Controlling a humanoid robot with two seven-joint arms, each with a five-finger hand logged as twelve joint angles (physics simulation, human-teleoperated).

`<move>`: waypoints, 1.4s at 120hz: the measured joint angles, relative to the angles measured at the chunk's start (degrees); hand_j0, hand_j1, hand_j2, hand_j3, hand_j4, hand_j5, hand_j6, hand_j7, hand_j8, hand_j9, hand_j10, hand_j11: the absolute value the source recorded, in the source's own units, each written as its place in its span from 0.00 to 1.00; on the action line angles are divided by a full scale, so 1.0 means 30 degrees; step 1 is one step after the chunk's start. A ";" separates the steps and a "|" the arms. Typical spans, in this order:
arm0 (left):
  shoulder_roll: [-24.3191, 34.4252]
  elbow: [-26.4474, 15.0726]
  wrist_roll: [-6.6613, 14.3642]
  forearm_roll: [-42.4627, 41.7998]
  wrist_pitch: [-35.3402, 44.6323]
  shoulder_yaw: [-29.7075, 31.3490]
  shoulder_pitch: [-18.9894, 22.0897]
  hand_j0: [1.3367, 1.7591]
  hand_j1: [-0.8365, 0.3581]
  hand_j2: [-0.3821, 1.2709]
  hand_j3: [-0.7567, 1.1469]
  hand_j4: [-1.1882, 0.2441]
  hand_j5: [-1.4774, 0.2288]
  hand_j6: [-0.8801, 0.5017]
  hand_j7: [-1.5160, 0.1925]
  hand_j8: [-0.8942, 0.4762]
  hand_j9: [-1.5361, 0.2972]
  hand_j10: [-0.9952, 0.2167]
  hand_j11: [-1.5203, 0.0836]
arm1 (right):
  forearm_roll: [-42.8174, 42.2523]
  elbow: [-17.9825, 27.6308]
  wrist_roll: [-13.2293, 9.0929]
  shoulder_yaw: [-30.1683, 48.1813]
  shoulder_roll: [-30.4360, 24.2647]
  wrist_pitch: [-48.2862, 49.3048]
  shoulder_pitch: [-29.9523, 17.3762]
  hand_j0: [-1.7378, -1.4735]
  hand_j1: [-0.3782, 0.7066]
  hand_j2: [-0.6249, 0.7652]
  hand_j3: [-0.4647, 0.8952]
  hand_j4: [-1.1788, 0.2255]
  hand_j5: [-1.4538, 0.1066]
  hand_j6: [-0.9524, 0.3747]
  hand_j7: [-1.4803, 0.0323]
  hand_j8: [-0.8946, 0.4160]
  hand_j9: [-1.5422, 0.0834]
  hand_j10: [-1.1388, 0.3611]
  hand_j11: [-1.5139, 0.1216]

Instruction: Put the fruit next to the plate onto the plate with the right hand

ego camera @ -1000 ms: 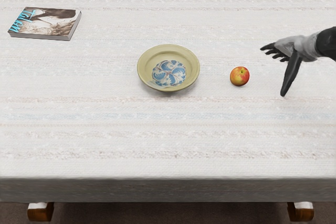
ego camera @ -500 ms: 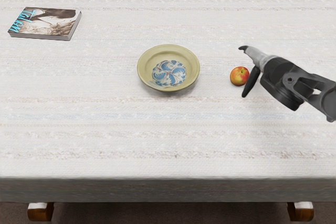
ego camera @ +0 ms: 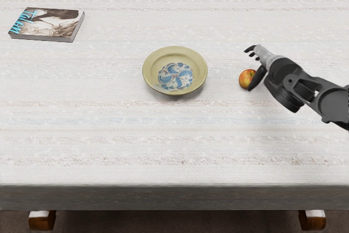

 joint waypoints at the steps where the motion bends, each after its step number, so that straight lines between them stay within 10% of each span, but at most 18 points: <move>1: 0.0000 0.0000 0.0000 0.0000 0.0000 0.0000 -0.0002 0.76 0.98 0.23 0.40 0.82 0.86 0.63 0.88 0.64 0.83 0.81 0.94 | 0.0003 -0.0016 0.0021 -0.0002 0.0011 0.0000 -0.0008 0.30 0.29 0.42 0.34 0.67 0.74 0.54 0.78 0.50 0.76 0.60 0.74; 91: 0.0000 0.0000 0.0000 0.0000 0.0000 -0.0003 -0.0004 0.76 0.98 0.23 0.40 0.82 0.86 0.63 0.88 0.64 0.83 0.81 0.94 | 0.0173 0.0104 0.0271 0.0030 -0.0030 0.0811 -0.0592 0.30 0.53 0.39 0.34 0.51 0.54 0.36 0.58 0.33 0.57 0.45 0.55; 168: 0.0000 0.0000 0.0000 0.0000 0.0000 -0.0002 -0.0004 0.76 0.98 0.23 0.40 0.82 0.86 0.63 0.88 0.64 0.83 0.81 0.94 | 0.0628 0.0854 0.0113 0.0278 -0.0393 0.2083 0.0558 0.32 0.58 0.48 0.34 0.42 0.44 0.37 0.47 0.37 0.48 0.36 0.46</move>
